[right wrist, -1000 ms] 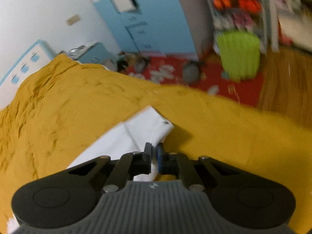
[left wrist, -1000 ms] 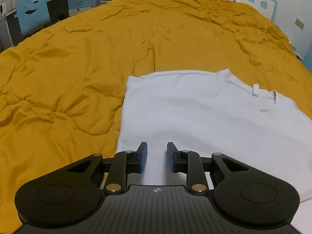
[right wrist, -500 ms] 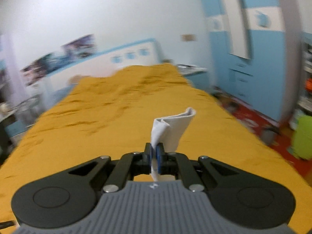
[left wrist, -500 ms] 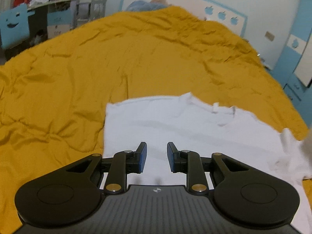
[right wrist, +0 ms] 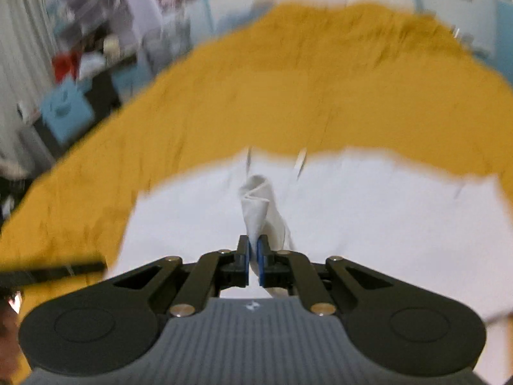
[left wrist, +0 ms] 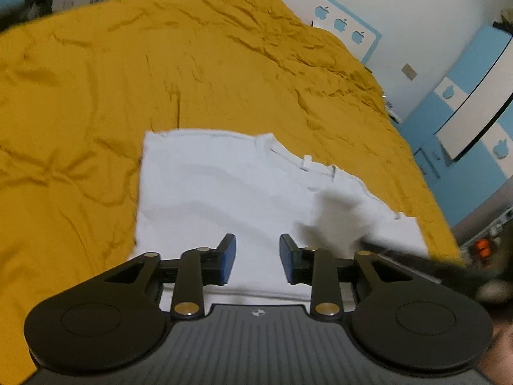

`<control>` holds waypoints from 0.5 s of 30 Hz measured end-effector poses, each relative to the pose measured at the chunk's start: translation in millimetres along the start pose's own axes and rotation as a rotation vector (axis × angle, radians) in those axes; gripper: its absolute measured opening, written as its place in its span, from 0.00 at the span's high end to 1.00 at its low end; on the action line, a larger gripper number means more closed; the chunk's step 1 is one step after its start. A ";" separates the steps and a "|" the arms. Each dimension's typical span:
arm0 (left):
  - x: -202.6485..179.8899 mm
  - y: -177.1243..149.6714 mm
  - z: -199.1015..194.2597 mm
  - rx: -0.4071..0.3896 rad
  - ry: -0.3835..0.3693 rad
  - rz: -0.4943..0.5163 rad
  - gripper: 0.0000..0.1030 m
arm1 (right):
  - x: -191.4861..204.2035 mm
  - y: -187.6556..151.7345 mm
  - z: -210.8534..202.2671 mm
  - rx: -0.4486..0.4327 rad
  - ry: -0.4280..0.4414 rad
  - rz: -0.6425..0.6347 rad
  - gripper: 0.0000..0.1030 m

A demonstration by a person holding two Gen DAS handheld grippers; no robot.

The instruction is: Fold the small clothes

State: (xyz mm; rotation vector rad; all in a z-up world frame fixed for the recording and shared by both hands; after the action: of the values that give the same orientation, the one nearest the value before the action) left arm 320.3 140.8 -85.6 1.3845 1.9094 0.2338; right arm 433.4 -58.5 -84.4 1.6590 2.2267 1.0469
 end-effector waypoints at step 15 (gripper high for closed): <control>4.5 -4.7 36.7 0.087 -0.216 -0.172 0.39 | 9.2 -37.8 38.1 0.175 0.218 0.143 0.59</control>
State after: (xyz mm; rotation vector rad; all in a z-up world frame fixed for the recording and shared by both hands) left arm 340.6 132.9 -115.9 1.2380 1.8615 -0.0801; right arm 420.7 -39.0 -133.6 1.8825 2.4286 1.1459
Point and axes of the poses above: each gripper's, at about its wrist camera, not at the fingertips, and z roughly the way its jaws point, x to its left, y to its top, the point moved 8 cm from there along z, roughly the way its jaws point, and after that the axes turned 2 degrees about x, right-handed, at the moved point
